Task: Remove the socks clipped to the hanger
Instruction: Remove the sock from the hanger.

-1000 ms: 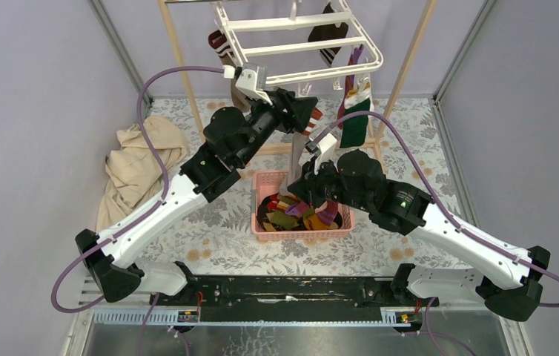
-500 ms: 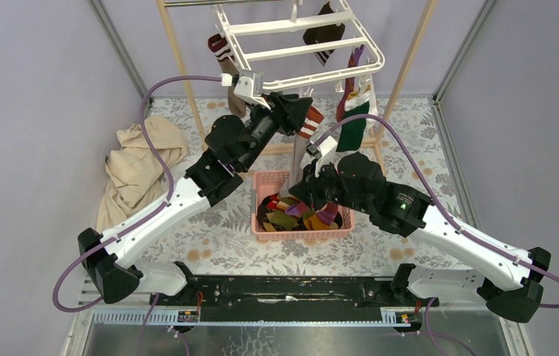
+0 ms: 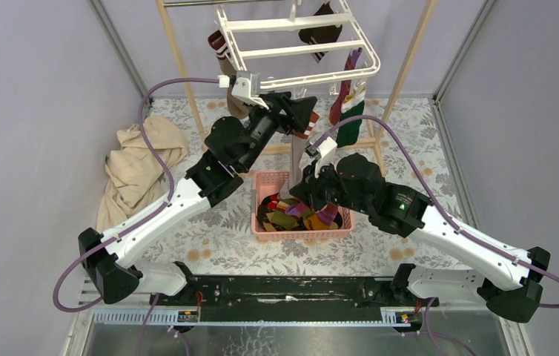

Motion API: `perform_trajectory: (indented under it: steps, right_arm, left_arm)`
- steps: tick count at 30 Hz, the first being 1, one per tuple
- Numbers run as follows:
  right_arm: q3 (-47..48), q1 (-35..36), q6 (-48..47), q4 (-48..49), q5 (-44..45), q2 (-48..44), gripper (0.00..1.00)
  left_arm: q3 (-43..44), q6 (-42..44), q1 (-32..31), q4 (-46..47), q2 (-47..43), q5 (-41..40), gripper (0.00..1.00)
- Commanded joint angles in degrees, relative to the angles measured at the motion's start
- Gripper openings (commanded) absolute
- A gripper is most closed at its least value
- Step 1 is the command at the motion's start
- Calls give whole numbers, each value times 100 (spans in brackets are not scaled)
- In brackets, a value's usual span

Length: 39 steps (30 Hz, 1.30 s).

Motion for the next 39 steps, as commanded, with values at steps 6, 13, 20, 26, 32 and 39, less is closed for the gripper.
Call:
perform_trajectory:
  steps: [6,13,20,26,32,39]
  right_arm:
    - [112,31,-20,-70,66,92,0]
    - [215,32,-54,-144,37,193,0]
    - [290,45,-81,-263,63,192,0]
    - [261,58,-82,-299,82,140,0]
    - [159,58,-77,-292,99,83,0]
    - [-121,58,-61,-260,264,-42,0]
  left_arm:
    - [204,115,10,223,85,-424,89]
    - [349,199,12,122,204,-724,89]
    - [459,253,12,176,352,-740,86]
    - [508,279,15,143,377,-735,68]
    - [564,335,12,52,369,-698,51]
    - [482,424,12,25,225,-675,34]
